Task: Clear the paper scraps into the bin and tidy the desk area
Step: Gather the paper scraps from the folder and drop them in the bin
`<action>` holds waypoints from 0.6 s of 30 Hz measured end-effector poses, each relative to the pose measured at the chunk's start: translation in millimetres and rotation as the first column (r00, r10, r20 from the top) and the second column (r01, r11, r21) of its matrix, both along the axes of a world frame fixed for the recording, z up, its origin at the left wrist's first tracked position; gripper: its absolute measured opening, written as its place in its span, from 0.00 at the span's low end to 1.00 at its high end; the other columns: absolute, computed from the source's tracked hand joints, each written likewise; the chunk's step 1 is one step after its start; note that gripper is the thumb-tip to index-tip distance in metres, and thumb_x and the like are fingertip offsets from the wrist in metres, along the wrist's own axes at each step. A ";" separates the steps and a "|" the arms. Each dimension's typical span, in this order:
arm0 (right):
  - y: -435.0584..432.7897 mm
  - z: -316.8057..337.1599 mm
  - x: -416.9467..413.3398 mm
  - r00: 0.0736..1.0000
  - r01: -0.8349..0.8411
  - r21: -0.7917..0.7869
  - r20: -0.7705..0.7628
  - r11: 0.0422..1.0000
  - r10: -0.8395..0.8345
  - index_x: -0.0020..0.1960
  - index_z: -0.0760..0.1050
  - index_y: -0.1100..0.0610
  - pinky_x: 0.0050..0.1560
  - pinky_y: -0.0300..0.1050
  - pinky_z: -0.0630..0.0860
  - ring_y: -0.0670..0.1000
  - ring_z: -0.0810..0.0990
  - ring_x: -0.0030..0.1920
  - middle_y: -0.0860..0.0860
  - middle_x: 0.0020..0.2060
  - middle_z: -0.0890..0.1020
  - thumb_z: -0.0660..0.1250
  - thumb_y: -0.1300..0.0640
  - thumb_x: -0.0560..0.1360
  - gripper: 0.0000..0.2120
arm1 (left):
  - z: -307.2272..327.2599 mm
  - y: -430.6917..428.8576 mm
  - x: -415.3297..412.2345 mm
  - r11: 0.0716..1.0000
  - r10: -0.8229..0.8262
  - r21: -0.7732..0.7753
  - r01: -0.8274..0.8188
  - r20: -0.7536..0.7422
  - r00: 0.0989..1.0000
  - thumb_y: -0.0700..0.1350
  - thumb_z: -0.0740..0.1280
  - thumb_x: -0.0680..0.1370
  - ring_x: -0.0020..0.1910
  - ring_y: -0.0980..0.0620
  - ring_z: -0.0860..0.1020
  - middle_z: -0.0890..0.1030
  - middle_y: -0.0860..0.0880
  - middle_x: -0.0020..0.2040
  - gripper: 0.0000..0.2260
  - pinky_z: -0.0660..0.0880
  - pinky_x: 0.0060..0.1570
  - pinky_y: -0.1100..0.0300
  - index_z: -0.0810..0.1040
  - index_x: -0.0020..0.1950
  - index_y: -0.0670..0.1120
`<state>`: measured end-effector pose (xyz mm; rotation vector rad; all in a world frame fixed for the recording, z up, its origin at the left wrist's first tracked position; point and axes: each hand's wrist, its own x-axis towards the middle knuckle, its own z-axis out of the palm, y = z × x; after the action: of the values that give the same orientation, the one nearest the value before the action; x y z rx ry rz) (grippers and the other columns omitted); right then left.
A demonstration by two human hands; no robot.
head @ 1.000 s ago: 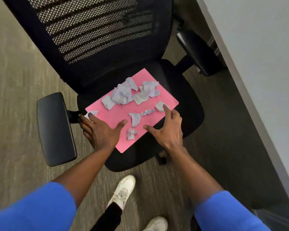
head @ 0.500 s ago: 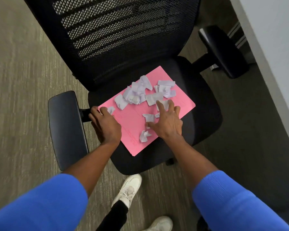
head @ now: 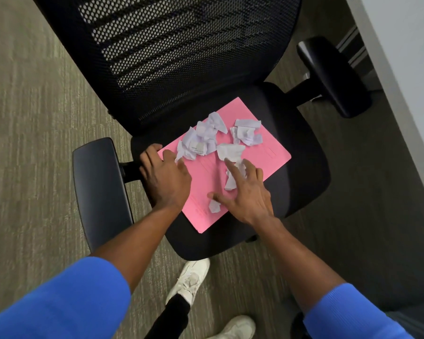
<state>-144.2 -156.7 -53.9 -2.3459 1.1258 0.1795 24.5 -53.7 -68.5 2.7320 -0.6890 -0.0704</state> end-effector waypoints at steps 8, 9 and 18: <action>-0.7 -11.2 8.5 0.990 -0.113 -0.036 -0.085 0.993 0.109 0.83 0.38 0.34 0.55 0.63 0.84 0.63 0.55 0.82 0.53 0.85 0.40 0.83 0.33 0.62 0.66 | -7.6 -20.3 4.1 0.961 -0.264 0.058 0.269 -0.073 0.962 0.52 0.78 0.75 0.76 0.40 0.68 0.63 0.40 0.81 0.38 0.77 0.70 0.48 0.65 0.79 0.43; -4.0 -12.5 11.2 0.988 -0.123 -0.049 -0.098 0.991 0.118 0.83 0.39 0.34 0.54 0.63 0.84 0.64 0.57 0.81 0.53 0.85 0.41 0.83 0.35 0.63 0.66 | -8.8 -21.5 6.4 0.942 -0.313 0.102 0.319 -0.068 0.947 0.52 0.78 0.75 0.76 0.39 0.67 0.59 0.40 0.84 0.41 0.77 0.70 0.47 0.61 0.82 0.44; -34.2 -14.9 46.6 0.953 -0.259 -0.149 -0.199 0.954 0.228 0.84 0.48 0.37 0.50 0.57 0.84 0.65 0.64 0.77 0.55 0.86 0.50 0.80 0.37 0.69 0.55 | -19.3 -22.3 17.6 0.846 -0.505 0.178 0.503 -0.040 0.862 0.47 0.70 0.83 0.67 0.42 0.70 0.65 0.46 0.81 0.24 0.79 0.63 0.53 0.70 0.79 0.50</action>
<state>-97.6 -190.8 -68.8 -2.6676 0.9606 0.4051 42.1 -76.0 -87.8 2.6357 -1.4568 -0.2542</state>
